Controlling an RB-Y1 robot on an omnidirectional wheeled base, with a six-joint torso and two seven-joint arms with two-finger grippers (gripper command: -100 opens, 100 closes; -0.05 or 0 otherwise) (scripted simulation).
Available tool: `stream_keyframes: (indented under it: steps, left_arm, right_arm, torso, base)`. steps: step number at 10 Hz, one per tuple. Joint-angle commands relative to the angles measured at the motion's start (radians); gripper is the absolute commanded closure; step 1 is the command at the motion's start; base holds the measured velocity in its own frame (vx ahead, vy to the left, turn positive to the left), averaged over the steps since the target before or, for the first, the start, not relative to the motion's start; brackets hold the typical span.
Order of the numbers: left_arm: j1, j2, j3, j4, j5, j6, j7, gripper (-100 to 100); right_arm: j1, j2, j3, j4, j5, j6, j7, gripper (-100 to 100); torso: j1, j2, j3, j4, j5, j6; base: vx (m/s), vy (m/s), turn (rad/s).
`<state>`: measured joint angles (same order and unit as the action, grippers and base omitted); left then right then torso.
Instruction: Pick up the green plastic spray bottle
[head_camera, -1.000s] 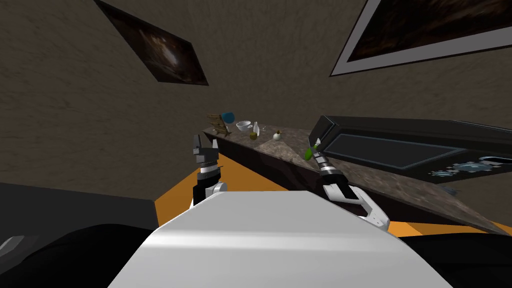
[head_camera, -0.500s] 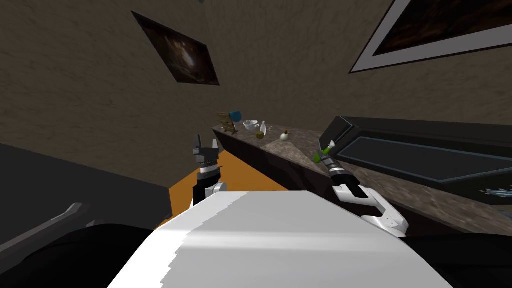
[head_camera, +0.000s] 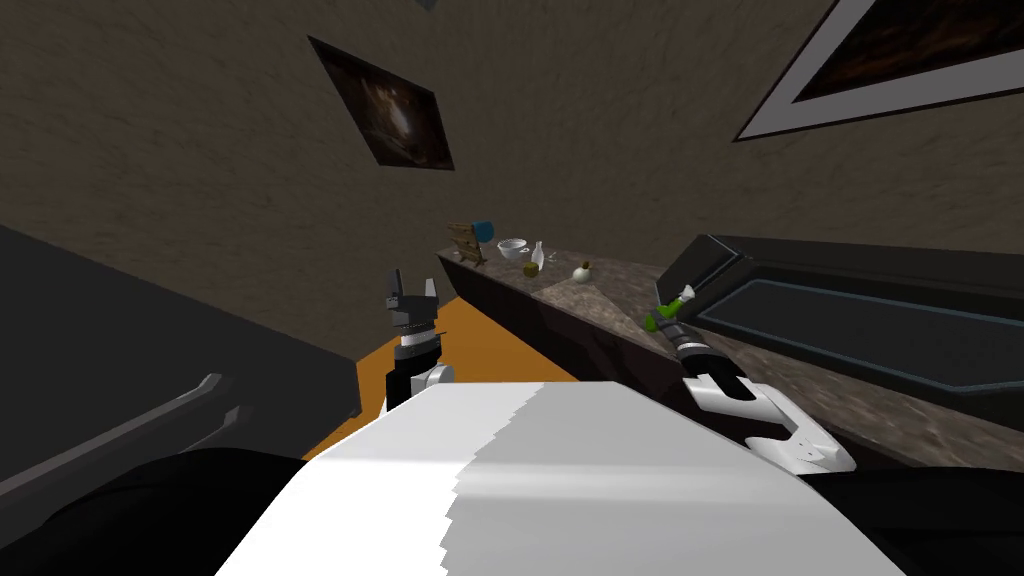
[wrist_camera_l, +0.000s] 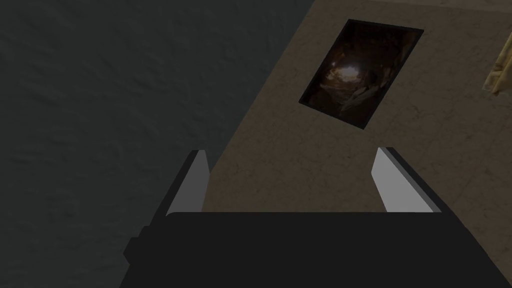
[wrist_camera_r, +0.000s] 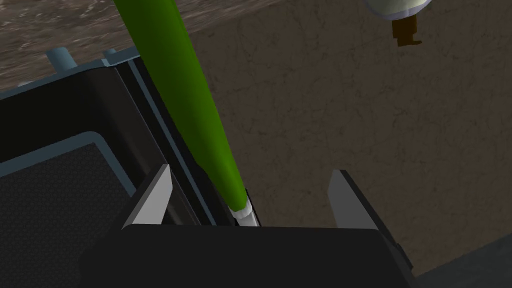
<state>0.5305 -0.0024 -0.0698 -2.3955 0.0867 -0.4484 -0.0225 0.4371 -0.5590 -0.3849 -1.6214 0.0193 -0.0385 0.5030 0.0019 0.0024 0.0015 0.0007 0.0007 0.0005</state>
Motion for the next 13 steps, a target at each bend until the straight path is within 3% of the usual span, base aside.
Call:
stream_keyframes:
  steps: [1,8,13]
  left_arm:
    - [0.000,0.000,0.000,0.000,0.000,0.000,0.000,0]
    - [0.000,0.000,0.000,0.000,0.000,0.000,0.000,0]
    - [0.000,0.000,0.000,0.000,0.000,0.000,0.000,0]
  right_arm:
    - [-0.003,-0.032,-0.026,0.050,0.003,0.038,0.023,-100]
    - [-0.012,-0.141,-0.111,0.224,0.016,0.157,0.099,-100]
    - [-0.015,-0.192,-0.145,0.290,0.021,0.205,0.130,-100]
  torso:
    - [0.000,0.000,0.000,0.000,0.000,0.000]
    - [0.001,0.000,0.000,0.000,0.000,0.001]
    - [-0.001,0.000,0.000,0.000,0.000,0.001]
  base:
    - [-0.002,0.072,0.254]
    - [-0.009,0.066,0.150]
    - [-0.001,0.042,0.099]
